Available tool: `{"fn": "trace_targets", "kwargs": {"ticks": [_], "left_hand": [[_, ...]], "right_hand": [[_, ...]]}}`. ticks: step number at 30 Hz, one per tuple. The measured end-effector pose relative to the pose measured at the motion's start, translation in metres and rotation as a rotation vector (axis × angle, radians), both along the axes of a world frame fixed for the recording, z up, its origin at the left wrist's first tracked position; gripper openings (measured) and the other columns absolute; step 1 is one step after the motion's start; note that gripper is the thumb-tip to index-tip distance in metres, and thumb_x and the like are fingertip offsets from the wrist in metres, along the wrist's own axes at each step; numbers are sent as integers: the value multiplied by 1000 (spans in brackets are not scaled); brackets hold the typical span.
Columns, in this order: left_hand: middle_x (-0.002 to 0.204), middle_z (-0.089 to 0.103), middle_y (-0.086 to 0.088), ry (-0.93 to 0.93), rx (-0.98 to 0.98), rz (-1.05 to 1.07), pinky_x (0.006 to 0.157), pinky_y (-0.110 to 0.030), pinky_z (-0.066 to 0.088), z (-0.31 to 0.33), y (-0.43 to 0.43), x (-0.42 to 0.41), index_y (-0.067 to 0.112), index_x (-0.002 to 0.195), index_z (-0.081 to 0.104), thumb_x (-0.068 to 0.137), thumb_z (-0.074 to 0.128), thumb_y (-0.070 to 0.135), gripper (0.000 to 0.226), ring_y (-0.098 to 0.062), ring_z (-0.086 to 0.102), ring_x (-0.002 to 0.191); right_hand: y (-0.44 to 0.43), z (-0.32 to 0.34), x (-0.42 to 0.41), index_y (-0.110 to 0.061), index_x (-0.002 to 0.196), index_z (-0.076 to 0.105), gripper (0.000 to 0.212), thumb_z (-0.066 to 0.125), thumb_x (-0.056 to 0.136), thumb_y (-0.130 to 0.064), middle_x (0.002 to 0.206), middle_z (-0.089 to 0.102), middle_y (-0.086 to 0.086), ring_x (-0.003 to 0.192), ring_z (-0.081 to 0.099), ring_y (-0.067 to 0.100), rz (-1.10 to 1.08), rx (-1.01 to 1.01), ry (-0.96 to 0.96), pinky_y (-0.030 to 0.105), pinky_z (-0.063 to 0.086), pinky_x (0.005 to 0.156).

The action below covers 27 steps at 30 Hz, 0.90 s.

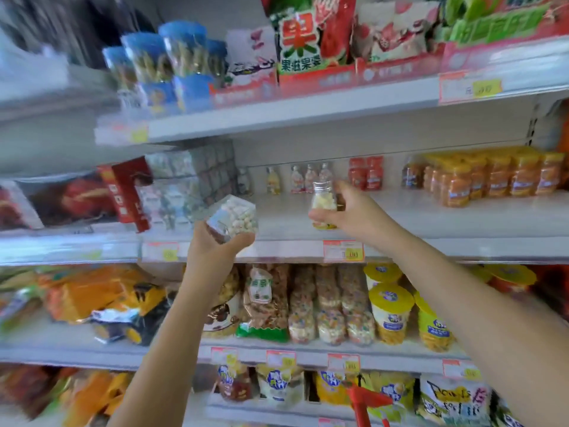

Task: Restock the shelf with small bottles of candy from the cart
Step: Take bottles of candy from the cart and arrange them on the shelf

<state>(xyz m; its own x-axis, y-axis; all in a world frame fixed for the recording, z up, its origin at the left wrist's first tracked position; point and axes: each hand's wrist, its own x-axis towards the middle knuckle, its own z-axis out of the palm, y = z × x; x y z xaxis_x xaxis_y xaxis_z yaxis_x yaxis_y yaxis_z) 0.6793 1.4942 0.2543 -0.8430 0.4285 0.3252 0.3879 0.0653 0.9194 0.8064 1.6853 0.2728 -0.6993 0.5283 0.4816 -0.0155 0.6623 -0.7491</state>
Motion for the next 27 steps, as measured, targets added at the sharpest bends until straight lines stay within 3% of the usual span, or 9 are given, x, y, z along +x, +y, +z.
{"fn": "trace_targets", "kwargs": {"ticks": [2,6,9,13,18,22,27], "left_hand": [[99,56,-10,63,16,101,72,-35,46,5,-8,-26,12,106,45,75,77,31,49,-30,55,90],[92,53,3,196,111,277,64,-23,41,14,-18,-62,16,115,42,75,77,34,56,-12,54,79],[86,49,8,228,114,372,57,-21,37,17,-19,-86,15,111,41,75,77,35,55,-12,51,75],[103,52,5,276,102,390,72,-23,40,22,-7,-112,19,120,44,74,77,39,60,-14,52,93],[131,42,3,308,197,445,91,-26,38,30,13,-129,24,135,42,78,73,44,68,-12,42,118],[125,45,7,253,321,453,95,-28,40,37,26,-133,25,130,46,73,74,50,68,-11,45,116],[127,49,12,243,418,404,92,-15,32,39,37,-128,24,133,44,77,76,37,65,-1,42,114]], "right_hand": [[4,4,-36,-19,127,51,53,73,81,-30,113,64,-1,98,62,13,10,26,-28,24,46,81],[12,3,-104,-14,122,51,48,70,83,-35,107,60,-4,90,55,9,-14,130,-184,18,36,60],[19,-6,-144,-13,115,54,47,71,81,-40,109,65,4,98,62,20,-13,111,-234,24,39,69],[16,-15,-172,-9,126,47,57,69,83,-39,122,60,9,105,59,24,-28,97,-264,27,42,77],[18,-24,-175,-10,126,44,58,67,84,-43,118,62,7,100,60,23,-54,172,-263,31,47,78],[18,-24,-175,-10,125,44,58,66,84,-45,116,63,8,96,60,23,-69,188,-253,33,49,79],[15,-23,-175,-10,124,44,58,66,84,-45,115,62,8,93,58,22,-74,174,-246,33,49,78]]}}
